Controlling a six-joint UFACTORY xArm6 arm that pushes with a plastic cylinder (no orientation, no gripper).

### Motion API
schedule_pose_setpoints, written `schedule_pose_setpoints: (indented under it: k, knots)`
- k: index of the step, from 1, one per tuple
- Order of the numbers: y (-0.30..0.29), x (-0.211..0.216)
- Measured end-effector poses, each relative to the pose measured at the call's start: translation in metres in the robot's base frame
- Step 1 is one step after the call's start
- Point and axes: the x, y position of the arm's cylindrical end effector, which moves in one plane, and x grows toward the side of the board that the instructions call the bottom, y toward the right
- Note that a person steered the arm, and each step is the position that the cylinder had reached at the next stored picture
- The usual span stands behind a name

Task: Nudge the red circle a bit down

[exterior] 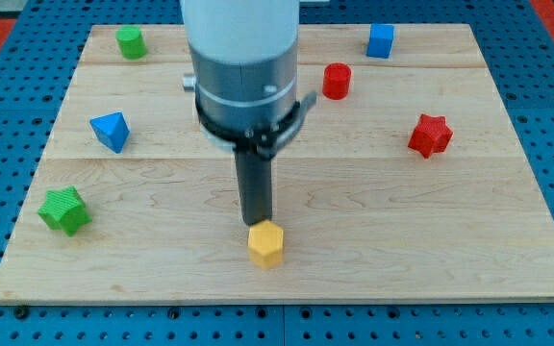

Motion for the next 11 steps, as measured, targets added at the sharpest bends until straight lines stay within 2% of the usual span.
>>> schedule_pose_setpoints:
  k: [1, 2, 3, 4, 5, 7, 8, 10, 11]
  knots:
    - [0.002, -0.02]
    - [0.039, -0.084]
    - [0.105, -0.105]
    - [0.095, -0.096]
    - [0.064, -0.143]
    - [0.0, -0.174]
    - [-0.001, -0.191]
    - [0.006, -0.263]
    - [0.058, -0.269]
